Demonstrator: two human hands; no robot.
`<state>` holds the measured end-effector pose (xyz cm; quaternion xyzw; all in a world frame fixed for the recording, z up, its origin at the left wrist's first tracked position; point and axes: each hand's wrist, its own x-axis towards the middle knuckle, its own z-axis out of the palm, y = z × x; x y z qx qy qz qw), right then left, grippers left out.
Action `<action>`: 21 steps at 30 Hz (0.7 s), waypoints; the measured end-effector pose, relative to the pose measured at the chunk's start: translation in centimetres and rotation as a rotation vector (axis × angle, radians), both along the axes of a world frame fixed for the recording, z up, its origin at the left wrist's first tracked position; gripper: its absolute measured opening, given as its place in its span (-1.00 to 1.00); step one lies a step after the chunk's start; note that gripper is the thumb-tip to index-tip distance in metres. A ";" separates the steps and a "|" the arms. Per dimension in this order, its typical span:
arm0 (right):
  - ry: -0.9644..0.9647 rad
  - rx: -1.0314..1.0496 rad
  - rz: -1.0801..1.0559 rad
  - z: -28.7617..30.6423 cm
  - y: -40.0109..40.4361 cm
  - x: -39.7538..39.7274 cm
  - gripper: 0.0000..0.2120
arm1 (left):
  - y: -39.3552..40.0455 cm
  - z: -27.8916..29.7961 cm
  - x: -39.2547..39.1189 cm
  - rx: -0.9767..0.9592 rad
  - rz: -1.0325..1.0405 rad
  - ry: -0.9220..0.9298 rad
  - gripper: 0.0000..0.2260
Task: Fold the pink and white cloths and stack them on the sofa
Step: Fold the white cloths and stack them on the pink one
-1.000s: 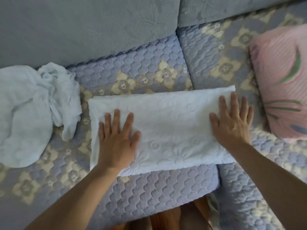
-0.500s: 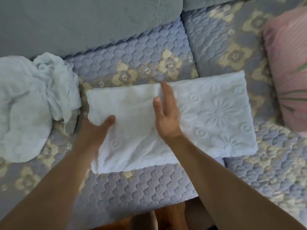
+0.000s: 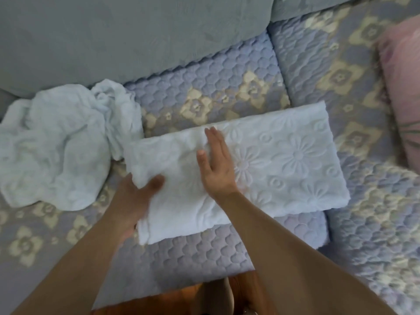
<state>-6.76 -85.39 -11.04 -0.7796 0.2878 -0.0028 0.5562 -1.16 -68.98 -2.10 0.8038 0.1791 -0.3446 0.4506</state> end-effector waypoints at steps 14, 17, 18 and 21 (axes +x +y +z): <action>0.141 0.908 -0.052 17.2 -16.7 -4.0 -0.51 | -17.7 6.0 -3.9 -0.565 -0.363 -0.056 -0.22; 0.284 0.488 -0.135 15.9 -20.2 -4.7 -0.71 | -22.9 4.5 -7.8 -0.685 -0.596 -0.044 -0.34; 0.352 0.334 -0.184 14.6 -21.2 -5.0 -0.75 | -23.7 3.9 -9.0 -0.667 -0.639 -0.072 -0.42; 0.451 0.018 -0.260 10.3 -22.5 -5.9 -0.71 | -23.3 0.3 -11.4 -0.351 -0.593 -0.492 -0.61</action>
